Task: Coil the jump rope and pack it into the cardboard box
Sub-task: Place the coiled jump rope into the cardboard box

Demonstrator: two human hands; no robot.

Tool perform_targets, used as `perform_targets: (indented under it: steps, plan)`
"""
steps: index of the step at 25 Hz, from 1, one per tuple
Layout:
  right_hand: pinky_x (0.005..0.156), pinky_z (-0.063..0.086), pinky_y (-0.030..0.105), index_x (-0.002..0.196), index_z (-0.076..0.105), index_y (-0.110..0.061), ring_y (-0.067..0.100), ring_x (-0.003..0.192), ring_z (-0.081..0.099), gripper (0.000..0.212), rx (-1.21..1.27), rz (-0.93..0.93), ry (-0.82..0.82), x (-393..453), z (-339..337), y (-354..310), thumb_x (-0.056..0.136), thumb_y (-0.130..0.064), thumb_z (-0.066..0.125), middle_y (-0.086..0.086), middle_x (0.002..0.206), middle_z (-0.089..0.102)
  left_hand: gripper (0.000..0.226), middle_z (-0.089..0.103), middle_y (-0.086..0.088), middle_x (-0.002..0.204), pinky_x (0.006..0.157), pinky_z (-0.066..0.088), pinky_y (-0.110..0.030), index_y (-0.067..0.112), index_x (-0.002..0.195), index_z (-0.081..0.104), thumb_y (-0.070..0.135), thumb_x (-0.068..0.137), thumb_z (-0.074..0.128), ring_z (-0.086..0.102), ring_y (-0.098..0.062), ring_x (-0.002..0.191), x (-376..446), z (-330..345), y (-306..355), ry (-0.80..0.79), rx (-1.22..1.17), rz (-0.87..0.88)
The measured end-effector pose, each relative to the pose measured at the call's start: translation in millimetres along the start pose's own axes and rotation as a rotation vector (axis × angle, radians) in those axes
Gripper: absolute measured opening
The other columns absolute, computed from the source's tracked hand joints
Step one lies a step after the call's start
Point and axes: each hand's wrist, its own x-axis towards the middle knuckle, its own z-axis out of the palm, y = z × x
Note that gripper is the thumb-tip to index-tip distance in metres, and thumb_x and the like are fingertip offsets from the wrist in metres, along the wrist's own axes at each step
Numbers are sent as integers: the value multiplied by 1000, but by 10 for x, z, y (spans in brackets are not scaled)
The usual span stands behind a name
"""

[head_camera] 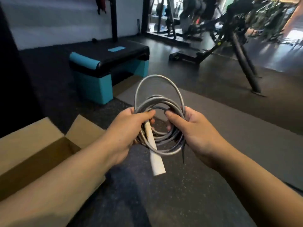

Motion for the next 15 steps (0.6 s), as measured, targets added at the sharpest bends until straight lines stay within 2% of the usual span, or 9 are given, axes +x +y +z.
perform_targets:
  steps: [4, 7, 9, 10, 13, 15]
  plan:
    - [71, 46, 40, 86, 64, -23, 20, 71, 60, 15, 50, 147, -243, 169, 941, -522, 96, -34, 64, -1, 73, 66, 22, 74, -1, 78, 82, 54, -41, 13, 105, 68, 20, 85, 73, 69, -23, 78, -394, -965, 418, 253, -24, -101]
    - [70, 48, 32, 86, 64, -22, 11, 67, 62, 12, 123, 255, -375, 239, 1640, -1039, 97, -27, 64, -6, 69, 67, 28, 78, -10, 92, 93, 56, -47, 15, 102, 69, 24, 76, 74, 73, -31, 92, -760, -1564, 847, 468, 24, -145]
    - [69, 49, 26, 91, 63, -18, 6, 67, 63, 11, 89, 288, -445, 235, 2018, -1232, 101, -22, 60, -8, 70, 67, 23, 76, -12, 99, 92, 55, -43, 14, 106, 68, 21, 85, 73, 72, -30, 97, -946, -1831, 988, 598, 63, -177]
    - [72, 51, 30, 96, 63, -15, 9, 72, 63, 10, 60, 300, -475, 228, 2161, -1261, 101, -24, 60, -5, 74, 67, 22, 75, -10, 100, 90, 55, -41, 14, 109, 67, 20, 89, 71, 71, -28, 97, -990, -1931, 1001, 634, 89, -186]
    - [93, 51, 58, 102, 60, -21, 22, 81, 61, 10, 35, 377, -529, 246, 2567, -1224, 98, -30, 60, 3, 81, 65, 31, 71, 1, 105, 90, 53, -35, 20, 119, 60, 23, 90, 70, 68, -18, 98, -1096, -2230, 984, 719, 128, -228]
    - [97, 49, 61, 99, 57, -24, 25, 82, 60, 5, 20, 442, -558, 335, 2792, -1130, 99, -29, 60, 4, 81, 64, 36, 69, 4, 105, 88, 52, -34, 22, 122, 55, 23, 90, 71, 66, -15, 97, -1062, -2407, 872, 789, 98, -250]
